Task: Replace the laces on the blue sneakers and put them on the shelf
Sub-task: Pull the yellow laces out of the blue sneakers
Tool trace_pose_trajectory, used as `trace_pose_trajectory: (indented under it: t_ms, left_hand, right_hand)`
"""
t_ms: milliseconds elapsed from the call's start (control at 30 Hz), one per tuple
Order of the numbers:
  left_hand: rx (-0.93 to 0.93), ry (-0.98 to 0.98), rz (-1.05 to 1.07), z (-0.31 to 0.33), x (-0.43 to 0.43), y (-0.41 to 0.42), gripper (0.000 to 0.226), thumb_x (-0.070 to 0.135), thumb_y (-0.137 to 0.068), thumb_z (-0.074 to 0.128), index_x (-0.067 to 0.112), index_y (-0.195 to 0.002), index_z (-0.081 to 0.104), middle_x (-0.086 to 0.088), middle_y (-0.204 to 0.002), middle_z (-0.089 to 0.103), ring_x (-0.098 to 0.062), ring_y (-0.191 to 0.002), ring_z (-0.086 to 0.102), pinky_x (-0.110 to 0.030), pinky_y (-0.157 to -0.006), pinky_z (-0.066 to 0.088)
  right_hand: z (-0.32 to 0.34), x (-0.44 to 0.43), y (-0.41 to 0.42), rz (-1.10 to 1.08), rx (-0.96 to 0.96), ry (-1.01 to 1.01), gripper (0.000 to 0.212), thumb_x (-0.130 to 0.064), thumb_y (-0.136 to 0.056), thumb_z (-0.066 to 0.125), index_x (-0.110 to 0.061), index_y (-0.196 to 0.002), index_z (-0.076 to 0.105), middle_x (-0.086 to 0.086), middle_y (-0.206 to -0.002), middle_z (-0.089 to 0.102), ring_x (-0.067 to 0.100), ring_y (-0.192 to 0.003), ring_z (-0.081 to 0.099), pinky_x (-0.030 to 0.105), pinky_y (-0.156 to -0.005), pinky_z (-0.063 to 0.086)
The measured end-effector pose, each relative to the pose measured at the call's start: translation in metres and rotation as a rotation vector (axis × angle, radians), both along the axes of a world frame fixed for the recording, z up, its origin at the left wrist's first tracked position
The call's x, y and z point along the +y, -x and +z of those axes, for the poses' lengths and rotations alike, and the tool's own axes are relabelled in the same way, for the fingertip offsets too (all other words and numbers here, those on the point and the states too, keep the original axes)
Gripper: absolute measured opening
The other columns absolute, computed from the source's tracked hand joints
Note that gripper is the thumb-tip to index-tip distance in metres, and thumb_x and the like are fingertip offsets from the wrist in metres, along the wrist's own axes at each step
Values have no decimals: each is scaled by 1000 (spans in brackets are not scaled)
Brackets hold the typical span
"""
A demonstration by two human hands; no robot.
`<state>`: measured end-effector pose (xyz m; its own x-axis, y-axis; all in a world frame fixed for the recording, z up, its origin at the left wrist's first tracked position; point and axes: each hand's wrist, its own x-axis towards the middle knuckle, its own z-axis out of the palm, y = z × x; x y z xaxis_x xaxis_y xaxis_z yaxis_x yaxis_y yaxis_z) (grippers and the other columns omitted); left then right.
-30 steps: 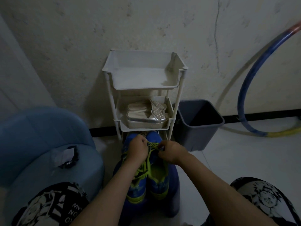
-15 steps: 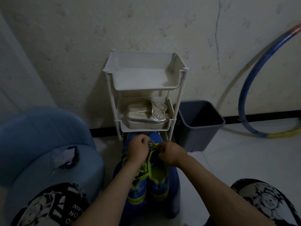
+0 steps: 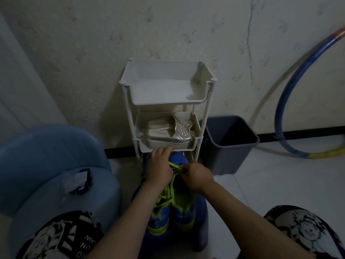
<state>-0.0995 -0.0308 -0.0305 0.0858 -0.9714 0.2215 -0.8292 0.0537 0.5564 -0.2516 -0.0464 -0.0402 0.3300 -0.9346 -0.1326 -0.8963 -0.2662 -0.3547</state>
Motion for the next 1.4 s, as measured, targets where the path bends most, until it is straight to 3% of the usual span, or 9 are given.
trace_pose_trajectory:
  t_ms: [100, 267, 400, 600, 700, 833, 1067, 1233, 1400]
  left_hand:
    - [-217, -44, -231, 1, 2, 4, 61, 3, -79, 52, 30, -134, 54, 11, -133, 53, -15, -125, 39, -33, -107, 32]
    - [-496, -55, -190, -6, 2, 6, 26, 31, -98, 45, 26, -103, 70, 0, -99, 64, -22, -100, 51, -35, -86, 39]
    - [-8, 40, 56, -7, -1, 3, 23, 22, -97, 48, 15, -85, 67, -3, -87, 62, -23, -89, 54, -42, -76, 47]
    - [462, 146, 528, 12, -4, -10, 23, 21, -100, 43, 13, -90, 62, -5, -97, 59, -30, -96, 57, -42, -83, 47]
    - [224, 60, 450, 5, -1, -10, 26, 14, -97, 46, 16, -116, 64, -8, -122, 59, -30, -120, 46, -42, -100, 41]
    - [-113, 65, -2, -7, -1, -3, 58, 3, -83, 50, 24, -137, 52, 4, -143, 44, -20, -134, 30, -39, -112, 31]
    - [-403, -104, -181, -6, 1, -2, 25, 39, -97, 50, 38, -113, 69, 3, -104, 60, -21, -103, 47, -36, -94, 32]
    - [-82, 47, 89, 1, 1, -3, 23, 26, -97, 49, 23, -93, 72, 0, -97, 62, -22, -98, 52, -36, -85, 40]
    - [250, 100, 513, 17, -1, -18, 24, 21, -99, 47, 15, -100, 70, -9, -111, 62, -31, -107, 48, -36, -88, 38]
  right_hand:
    - [-1, -1, 0, 2, -7, 17, 29, -37, -97, 49, -19, -109, 68, 7, -111, 61, 25, -97, 63, 32, -75, 48]
    - [-2, -1, 0, -16, -62, 30, 26, -39, -96, 51, -22, -99, 71, 3, -104, 62, 21, -89, 63, 29, -67, 44]
    - [-1, -2, 3, -49, -59, 22, 23, -36, -94, 53, -21, -102, 68, 3, -106, 65, 23, -94, 64, 32, -75, 51]
    - [-4, -1, 1, -33, -49, -1, 22, -37, -94, 51, -25, -102, 68, 2, -106, 64, 22, -94, 64, 35, -77, 54]
    - [-4, -1, 0, -23, -37, 25, 21, -37, -95, 50, -25, -99, 67, 3, -107, 62, 23, -93, 63, 34, -75, 51]
    - [-6, -1, -2, -21, -25, 56, 24, -38, -96, 49, -21, -97, 66, 5, -108, 56, 26, -94, 62, 34, -75, 47]
    - [-6, -2, 1, -29, -75, 38, 27, -41, -96, 51, -23, -103, 69, 1, -110, 57, 22, -95, 62, 32, -77, 49]
    - [-6, -4, 1, -41, -63, 15, 23, -39, -95, 51, -24, -96, 68, 3, -106, 61, 23, -92, 63, 34, -75, 52]
    - [-6, -3, 1, -28, -56, -10, 23, -38, -95, 50, -26, -104, 68, 3, -109, 63, 22, -94, 64, 40, -81, 56]
